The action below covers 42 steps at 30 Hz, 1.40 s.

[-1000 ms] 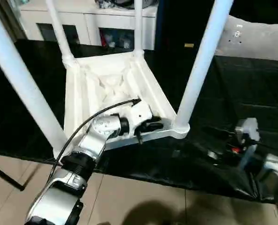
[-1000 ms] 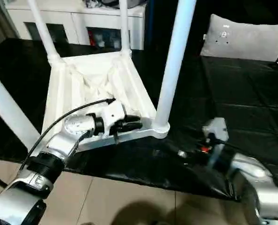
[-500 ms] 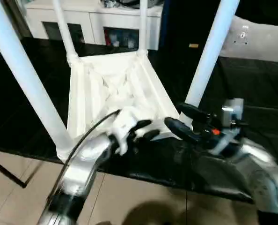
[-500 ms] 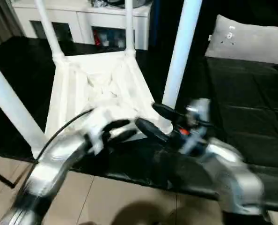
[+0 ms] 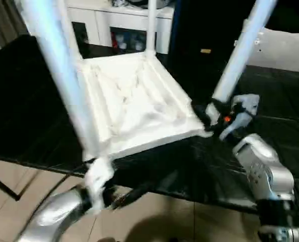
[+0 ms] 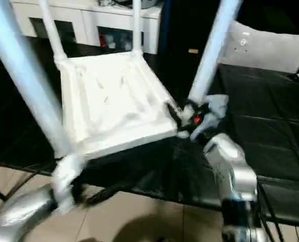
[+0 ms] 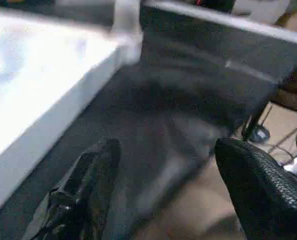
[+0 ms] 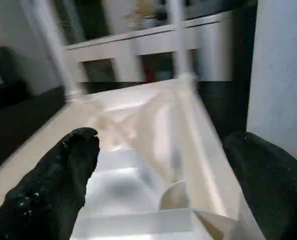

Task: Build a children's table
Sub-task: Rotate table base

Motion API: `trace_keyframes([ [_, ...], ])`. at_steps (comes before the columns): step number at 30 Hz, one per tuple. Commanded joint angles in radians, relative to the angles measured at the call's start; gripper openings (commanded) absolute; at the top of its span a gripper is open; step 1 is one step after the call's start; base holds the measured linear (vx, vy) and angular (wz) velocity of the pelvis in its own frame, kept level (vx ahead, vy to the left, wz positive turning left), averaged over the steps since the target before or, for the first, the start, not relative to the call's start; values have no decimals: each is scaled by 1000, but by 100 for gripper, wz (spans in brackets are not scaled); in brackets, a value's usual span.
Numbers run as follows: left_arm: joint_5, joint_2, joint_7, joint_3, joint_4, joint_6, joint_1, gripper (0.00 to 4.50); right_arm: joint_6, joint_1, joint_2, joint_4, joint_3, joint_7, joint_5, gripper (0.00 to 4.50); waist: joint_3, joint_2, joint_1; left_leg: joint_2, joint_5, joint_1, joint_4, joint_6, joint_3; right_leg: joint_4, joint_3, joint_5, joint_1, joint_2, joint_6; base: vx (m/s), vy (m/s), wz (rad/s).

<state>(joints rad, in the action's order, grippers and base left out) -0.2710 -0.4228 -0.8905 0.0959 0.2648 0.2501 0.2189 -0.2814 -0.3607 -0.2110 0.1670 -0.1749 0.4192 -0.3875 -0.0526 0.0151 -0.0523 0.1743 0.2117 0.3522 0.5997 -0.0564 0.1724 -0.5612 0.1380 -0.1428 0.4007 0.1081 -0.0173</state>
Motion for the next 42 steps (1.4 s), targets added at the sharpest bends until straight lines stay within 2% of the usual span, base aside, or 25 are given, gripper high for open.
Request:
trace_keyframes([
  [1, -25, -17, -18, -28, 39, 20, 7, 382, 32, -15, -21, 42, -47, -37, 25, 450, 42, 2, 10, 58, 345, -12, -96, -3, -20, 82, -65, -534, -25, 50, -56, 0, 0, 0],
  [5, -54, -59, -46, -70, 62, 50, 49, 428, 59, -38, -38, 95, -54, -39, 39, 450, 44, 5, 8, 57, 301, -2, -99, 2, -20, 63, -85, -450, -32, 45, -92, 0, 0, 0],
  [11, -98, -129, -51, -159, 78, 58, 99, 444, 110, -65, -74, 181, -57, -31, 61, 450, 46, 11, 6, 55, 268, -7, -94, 19, -12, 55, -91, -397, -31, 37, -126, 0, 0, 0],
  [13, -118, -149, -51, -220, 41, 54, 75, 444, 98, -37, -85, 172, -21, 8, 77, 450, 46, 7, 3, 53, 271, -8, -94, 17, -12, 56, -91, -395, -33, 35, -126, 0, 0, 0],
  [14, -125, -175, -64, -250, 0, 60, 38, 444, 70, -2, -90, 145, 24, 48, 88, 450, 44, 12, 3, 51, 279, -6, -95, 18, -12, 57, -90, -410, -34, 33, -119, 0, 0, 0],
  [16, -127, -196, -76, -257, -31, 62, 6, 444, 47, 22, -91, 127, 55, 74, 92, 450, 43, 9, 0, 50, 302, -10, -95, 17, -13, 61, -92, -442, -30, 34, -108, 0, 0, 0],
  [17, -125, -201, -77, -260, -42, 57, -6, 444, 37, 30, -91, 122, 66, 81, 93, 450, 42, 9, 2, 50, 324, -8, -98, 11, -18, 64, -90, -483, -34, 36, -93, 0, 0, 0],
  [18, -142, -198, -78, -264, -58, 60, -60, 444, 5, 61, -92, 115, 106, 78, 118, 450, 43, 11, 3, 52, 332, -8, -98, 2, -21, 66, -90, -503, -35, 39, -86, 0, 0, 0],
  [19, -149, -196, -77, -264, -62, 64, -80, 444, -5, 70, -92, 115, 117, 74, 127, 450, 45, 11, 2, 54, 332, -13, -97, -7, -22, 65, -93, -496, -30, 40, -93, 0, 0, 0],
  [22, -156, -197, -76, -263, -65, 67, -92, 444, -6, 71, -92, 121, 124, 71, 132, 450, 45, 17, 8, 54, 327, -2, -99, -12, -24, 56, -94, -469, -38, 42, -109, 0, 0, 0],
  [23, -162, -184, -69, -253, -75, 66, -125, 444, -7, 72, -86, 138, 126, 43, 147, 450, 44, 15, 11, 52, 343, -10, -95, -15, -21, 63, -96, -509, -30, 43, -103, 0, 0, 0],
  [25, -181, -125, -55, -214, -102, 73, -232, 444, -9, 74, -64, 181, 141, -29, 194, 450, 45, 13, 13, 51, 335, -9, -94, -19, -21, 64, -96, -512, -31, 43, -104, 0, 0, 0],
  [26, -182, -121, -55, -212, -104, 74, -239, 444, -10, 74, -62, 183, 142, -34, 197, 450, 48, 11, 10, 49, 325, -16, -91, -25, -18, 67, -97, -501, -26, 43, -110, 0, 0, 0],
  [27, -197, -80, -57, -181, -123, 83, -309, 444, -11, 73, -48, 202, 151, -68, 227, 450, 50, 3, 7, 50, 314, -19, -89, -30, -17, 60, -100, -450, -26, 43, -127, 0, 0, 0],
  [28, -197, -80, -57, -181, -123, 83, -309, 444, -11, 73, -48, 202, 151, -68, 227, 450, 52, 10, 8, 50, 311, -12, -91, -30, -18, 56, -97, -427, -33, 40, -135, 0, 0, 0],
  [30, -193, -38, -68, -140, -153, 84, -369, 444, -5, 58, -42, 235, 170, -85, 258, 450, 51, 14, 9, 50, 298, -1, -93, -25, -20, 51, -96, -415, -41, 41, -134, 0, 0, 0],
  [31, -193, -38, -68, -139, -153, 84, -370, 444, -5, 58, -42, 235, 170, -85, 259, 450, 53, 7, 8, 49, 289, -3, -91, -27, -20, 51, -96, -417, -42, 42, -132, 0, 0, 0],
  [32, -183, -22, -70, -122, -170, 78, -392, 444, -5, 50, -40, 249, 179, -92, 267, 450, 56, 10, 8, 50, 269, -6, -87, -27, -17, 50, -98, -390, -41, 44, -140, 0, 0, 0],
  [35, -159, 20, -82, -65, -216, 58, -451, 444, 1, 23, -27, 291, 209, -97, 282, 450, 60, 6, 11, 48, 227, 2, -86, -17, -17, 42, -97, -330, -49, 43, -162, 0, 0, 0],
  [36, -157, 25, -86, -56, -219, 58, -457, 444, 4, 18, -24, 299, 213, -98, 286, 450, 60, 6, 13, 49, 225, 0, -85, -17, -16, 42, -97, -322, -48, 41, -165, 0, 0, 0],
  [37, -155, 33, -90, -45, -223, 57, -465, 444, 8, 11, -20, 310, 218, -99, 290, 450, 61, 0, 13, 50, 221, -1, -85, -16, -17, 40, -98, -310, -48, 42, -170, 0, 0, 0],
  [38, -166, 52, -110, -8, -207, 75, -480, 444, 32, -17, -1, 349, 220, -100, 296, 450, 61, 1, 13, 51, 217, -2, -83, -16, -15, 37, -98, -289, -49, 42, -182, 0, 0, 0],
  [40, -166, 52, -110, -8, -207, 75, -480, 444, 32, -17, -1, 349, 220, -100, 296, 450, 61, 2, 12, 51, 226, -5, -82, -14, -13, 40, -98, -295, -47, 43, -193, 0, 0, 0],
  [41, -186, 71, -126, 31, -171, 102, -483, 444, 63, -52, 22, 390, 212, -105, 295, 450, 61, -2, 14, 52, 226, -2, -83, -17, -14, 37, -98, -287, -49, 42, -199, 0, 0, 0],
  [42, -186, 71, -126, 31, -171, 102, -483, 444, 63, -52, 22, 390, 212, -105, 295, 450, 60, 1, 16, 52, 233, 0, -84, -20, -16, 37, -96, -294, -53, 42, -196, 0, 0, 0],
])
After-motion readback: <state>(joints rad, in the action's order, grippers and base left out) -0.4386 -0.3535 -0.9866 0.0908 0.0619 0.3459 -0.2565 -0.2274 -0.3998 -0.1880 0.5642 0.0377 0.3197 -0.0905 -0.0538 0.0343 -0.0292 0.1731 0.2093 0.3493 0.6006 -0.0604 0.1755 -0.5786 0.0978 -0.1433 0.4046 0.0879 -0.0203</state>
